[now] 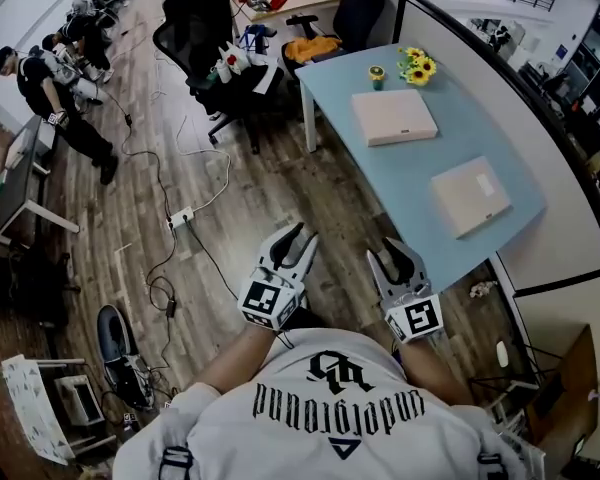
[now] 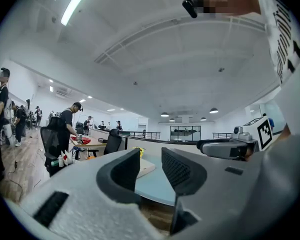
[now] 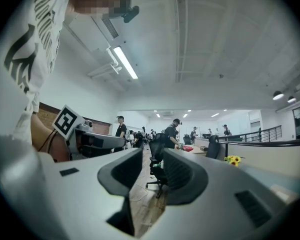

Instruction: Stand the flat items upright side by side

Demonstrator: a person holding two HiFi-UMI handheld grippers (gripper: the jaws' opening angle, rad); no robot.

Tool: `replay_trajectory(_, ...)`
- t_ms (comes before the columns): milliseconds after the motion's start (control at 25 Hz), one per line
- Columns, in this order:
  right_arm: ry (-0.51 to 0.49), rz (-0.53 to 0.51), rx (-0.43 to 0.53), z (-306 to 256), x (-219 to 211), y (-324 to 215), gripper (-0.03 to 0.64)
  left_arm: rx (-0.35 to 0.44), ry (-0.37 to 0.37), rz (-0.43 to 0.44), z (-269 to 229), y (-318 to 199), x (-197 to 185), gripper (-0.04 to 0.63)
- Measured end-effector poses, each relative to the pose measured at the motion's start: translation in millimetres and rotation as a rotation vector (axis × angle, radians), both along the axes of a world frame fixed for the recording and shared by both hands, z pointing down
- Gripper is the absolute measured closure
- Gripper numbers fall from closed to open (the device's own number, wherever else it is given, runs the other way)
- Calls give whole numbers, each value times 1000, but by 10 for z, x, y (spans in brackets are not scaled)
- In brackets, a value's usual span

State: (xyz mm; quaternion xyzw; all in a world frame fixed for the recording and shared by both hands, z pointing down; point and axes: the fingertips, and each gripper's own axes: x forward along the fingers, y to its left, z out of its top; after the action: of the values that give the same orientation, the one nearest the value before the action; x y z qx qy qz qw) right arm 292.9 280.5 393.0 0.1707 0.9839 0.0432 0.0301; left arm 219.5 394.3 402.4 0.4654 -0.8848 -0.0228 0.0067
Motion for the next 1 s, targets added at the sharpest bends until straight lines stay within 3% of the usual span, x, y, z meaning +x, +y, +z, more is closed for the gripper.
replay_trajectory(120, 22, 15, -8, 39, -326, 49, 410, 7, 0, 6, 4, 47, -290, 383)
replay_trajectory(280, 29, 24, -14, 5, -786, 195, 348, 4, 5, 24, -3, 162, -704, 355)
replay_trajectory(720, 38, 9, -24, -30, -1832, 748, 328, -30, 13, 61, -44, 572, -1704, 350)
replay_trajectory(1000, 63, 18, -33, 84, -2265, 612, 328, -42, 38, 66, 88, 466, -2138, 350)
